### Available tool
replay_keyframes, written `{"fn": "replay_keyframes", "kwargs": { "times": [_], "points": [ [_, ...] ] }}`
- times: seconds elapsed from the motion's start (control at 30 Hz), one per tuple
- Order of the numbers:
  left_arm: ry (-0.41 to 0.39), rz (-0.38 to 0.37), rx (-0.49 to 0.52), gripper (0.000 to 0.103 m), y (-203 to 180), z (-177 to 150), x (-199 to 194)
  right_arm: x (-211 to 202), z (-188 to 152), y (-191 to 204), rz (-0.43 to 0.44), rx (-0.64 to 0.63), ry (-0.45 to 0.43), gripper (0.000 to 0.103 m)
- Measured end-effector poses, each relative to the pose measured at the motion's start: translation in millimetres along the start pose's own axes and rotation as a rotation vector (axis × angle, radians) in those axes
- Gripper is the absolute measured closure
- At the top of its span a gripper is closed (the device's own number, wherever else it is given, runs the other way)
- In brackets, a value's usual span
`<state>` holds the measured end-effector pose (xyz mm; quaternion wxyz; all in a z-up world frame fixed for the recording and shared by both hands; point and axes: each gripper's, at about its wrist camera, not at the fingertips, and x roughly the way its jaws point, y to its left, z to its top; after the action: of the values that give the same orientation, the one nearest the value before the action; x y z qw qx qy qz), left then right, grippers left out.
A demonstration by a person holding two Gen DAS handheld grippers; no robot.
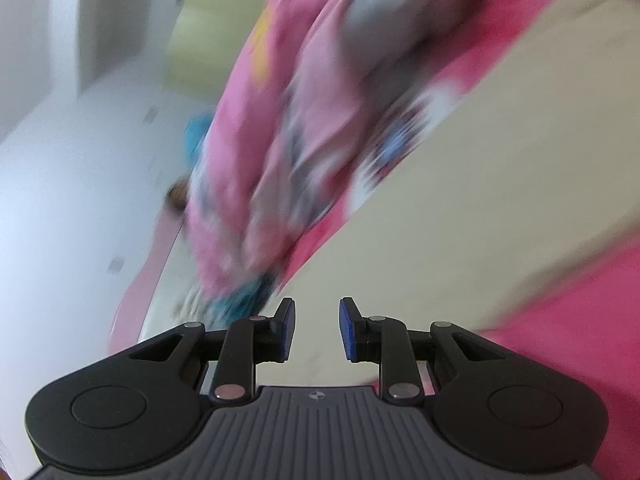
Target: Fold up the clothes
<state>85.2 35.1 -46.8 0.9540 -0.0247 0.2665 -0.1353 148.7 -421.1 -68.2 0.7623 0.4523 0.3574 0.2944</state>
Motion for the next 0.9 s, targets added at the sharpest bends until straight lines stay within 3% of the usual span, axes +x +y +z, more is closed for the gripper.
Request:
{"fn": "replay_keyframes", "kwargs": {
  "times": [0.17, 0.2, 0.23, 0.37, 0.47, 0.6, 0.7, 0.8, 0.9],
  "points": [
    [0.008, 0.097, 0.048, 0.091, 21, 9, -8, 100, -17, 3, -0.062, -0.091, 0.232, 0.078],
    [0.010, 0.100, 0.051, 0.091, 24, 7, -7, 102, -25, -2, -0.077, -0.103, 0.248, 0.086],
    [0.011, 0.100, 0.052, 0.091, 26, 5, -6, 97, -33, -4, -0.076, -0.130, 0.241, 0.087],
    [0.014, 0.101, 0.054, 0.091, 32, -4, -2, 70, -46, -1, -0.077, -0.103, 0.293, 0.084],
    [0.004, 0.097, 0.053, 0.090, 29, -5, -2, 64, -40, 17, -0.073, -0.122, 0.270, 0.081],
    [-0.010, 0.091, 0.052, 0.085, 25, -8, -3, 102, -28, 44, 0.005, -0.175, 0.249, 0.081],
    [-0.021, 0.089, 0.054, 0.084, 24, -9, -5, 139, -38, 45, -0.009, -0.216, 0.316, 0.081],
    [-0.027, 0.080, 0.048, 0.084, 27, -9, -7, 149, -60, 38, -0.039, -0.277, 0.346, 0.082],
    [-0.037, 0.065, 0.040, 0.084, 28, -8, -8, 135, -72, 31, -0.014, -0.217, 0.430, 0.082]
  ]
}}
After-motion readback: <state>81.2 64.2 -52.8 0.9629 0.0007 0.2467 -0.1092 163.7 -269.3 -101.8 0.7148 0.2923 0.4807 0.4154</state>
